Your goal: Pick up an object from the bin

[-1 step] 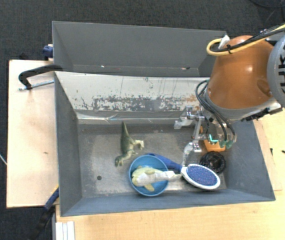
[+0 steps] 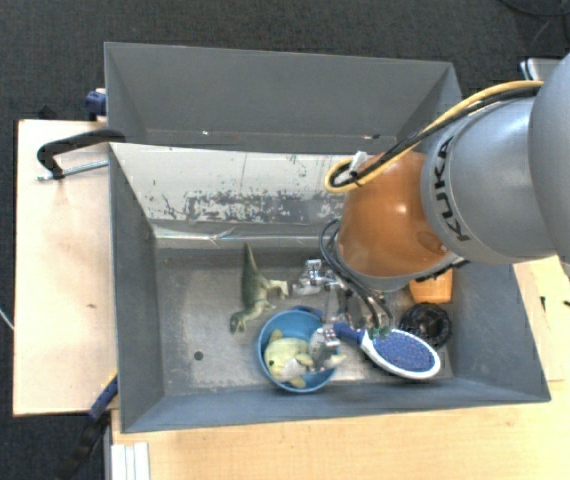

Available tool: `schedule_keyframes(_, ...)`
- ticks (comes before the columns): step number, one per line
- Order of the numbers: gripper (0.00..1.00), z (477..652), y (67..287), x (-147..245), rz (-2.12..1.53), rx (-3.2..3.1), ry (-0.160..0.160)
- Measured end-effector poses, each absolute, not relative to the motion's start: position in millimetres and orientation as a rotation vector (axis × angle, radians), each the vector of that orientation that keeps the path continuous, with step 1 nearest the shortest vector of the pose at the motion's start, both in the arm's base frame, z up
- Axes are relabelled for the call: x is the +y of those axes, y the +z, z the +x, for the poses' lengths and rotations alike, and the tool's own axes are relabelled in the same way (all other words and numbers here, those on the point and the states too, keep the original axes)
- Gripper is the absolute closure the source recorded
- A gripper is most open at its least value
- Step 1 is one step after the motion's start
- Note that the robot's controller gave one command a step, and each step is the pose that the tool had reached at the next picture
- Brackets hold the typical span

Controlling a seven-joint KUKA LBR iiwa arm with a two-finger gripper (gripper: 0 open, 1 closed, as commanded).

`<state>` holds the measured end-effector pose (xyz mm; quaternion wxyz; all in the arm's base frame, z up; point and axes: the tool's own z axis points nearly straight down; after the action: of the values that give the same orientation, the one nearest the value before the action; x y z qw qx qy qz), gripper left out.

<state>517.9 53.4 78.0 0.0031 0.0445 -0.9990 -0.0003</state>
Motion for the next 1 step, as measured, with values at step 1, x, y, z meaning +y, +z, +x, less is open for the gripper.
schedule_keyframes(1,1.00,522.2,84.2,53.3,0.134,-3.151,-0.004)
